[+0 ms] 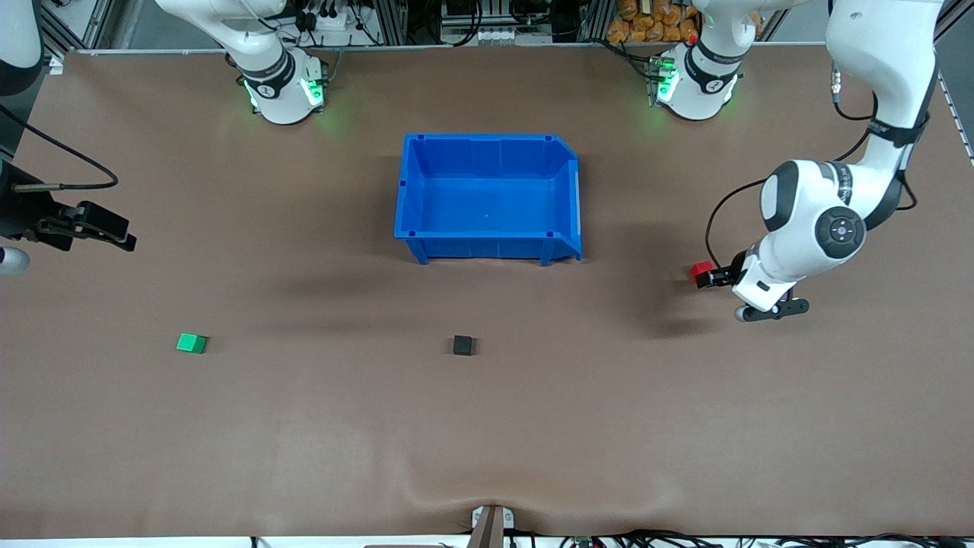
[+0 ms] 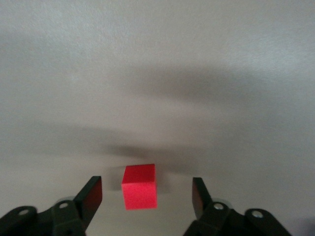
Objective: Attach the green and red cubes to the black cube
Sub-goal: 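Reach the left gripper to the red cube while the right gripper reaches the green cube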
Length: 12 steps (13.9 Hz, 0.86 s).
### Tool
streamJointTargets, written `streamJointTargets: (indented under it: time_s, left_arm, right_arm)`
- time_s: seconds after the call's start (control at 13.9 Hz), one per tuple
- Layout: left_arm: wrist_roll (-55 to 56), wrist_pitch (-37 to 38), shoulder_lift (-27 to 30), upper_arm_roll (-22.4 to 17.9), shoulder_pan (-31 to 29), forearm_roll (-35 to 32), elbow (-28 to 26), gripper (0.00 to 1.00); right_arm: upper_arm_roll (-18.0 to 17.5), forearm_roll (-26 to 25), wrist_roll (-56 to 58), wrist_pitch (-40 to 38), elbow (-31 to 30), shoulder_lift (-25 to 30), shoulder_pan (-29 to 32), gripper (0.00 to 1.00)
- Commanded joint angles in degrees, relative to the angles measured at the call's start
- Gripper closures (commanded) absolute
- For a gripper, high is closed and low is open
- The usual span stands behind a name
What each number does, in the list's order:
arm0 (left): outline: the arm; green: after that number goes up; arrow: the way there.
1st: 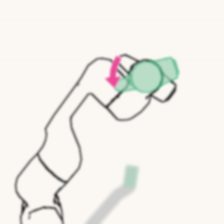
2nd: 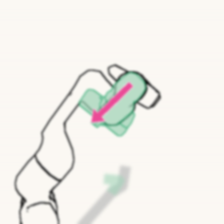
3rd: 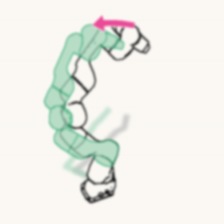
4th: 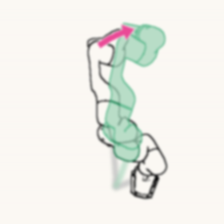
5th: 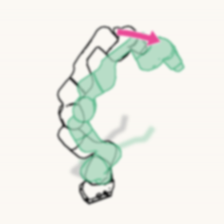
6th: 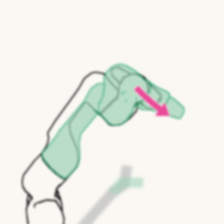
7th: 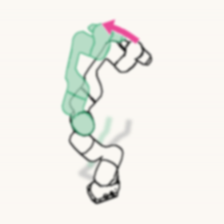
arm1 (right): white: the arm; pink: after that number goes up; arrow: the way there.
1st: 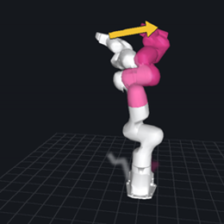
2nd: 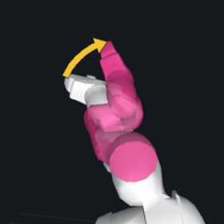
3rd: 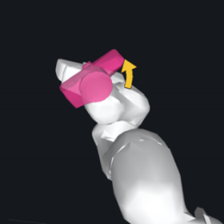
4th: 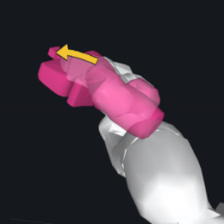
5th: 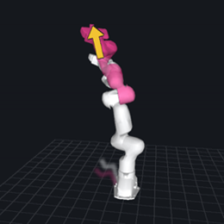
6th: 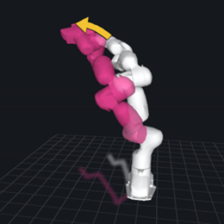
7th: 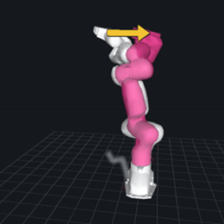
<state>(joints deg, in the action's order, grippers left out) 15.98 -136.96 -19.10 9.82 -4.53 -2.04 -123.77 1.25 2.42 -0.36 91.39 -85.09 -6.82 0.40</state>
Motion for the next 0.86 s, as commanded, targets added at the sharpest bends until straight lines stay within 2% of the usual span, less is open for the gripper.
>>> streamJointTargets:
  time_s: [0.0, 0.29, 0.58, 0.65, 0.79]
  left_arm:
    - [1.77, -3.75, -1.02, 0.11, -0.04, -0.95, -2.0, 0.22]
    - [1.77, -4.19, -1.99, -0.07, -0.22, -0.95, -3.41, 0.25]
    - [1.77, -4.37, -2.52, -0.15, -1.01, -1.39, -4.46, 0.29]
    - [1.86, -4.37, -2.52, -0.07, -1.18, -3.3, -4.55, 0.3]
    - [5.44, -4.37, -3.05, -0.07, -1.45, -4.2, -4.55, 0.36]
  right_arm:
    - [-0.55, 1.09, 0.45, 0.62, 0.8, -1.0, 0.83, 0.0]
    - [-0.46, -0.05, 0.1, -1.12, 0.18, -3.36, 1.01, 0.0]
    - [-0.37, -1.37, 0.01, -0.95, 0.8, -9.77, 2.85, 0.0]
    - [-0.37, -1.28, 0.1, -0.61, 0.8, -11.09, 4.33, 0.0]
    - [-0.46, -0.58, 0.27, 0.88, 0.89, -15.82, 6.36, 0.0]
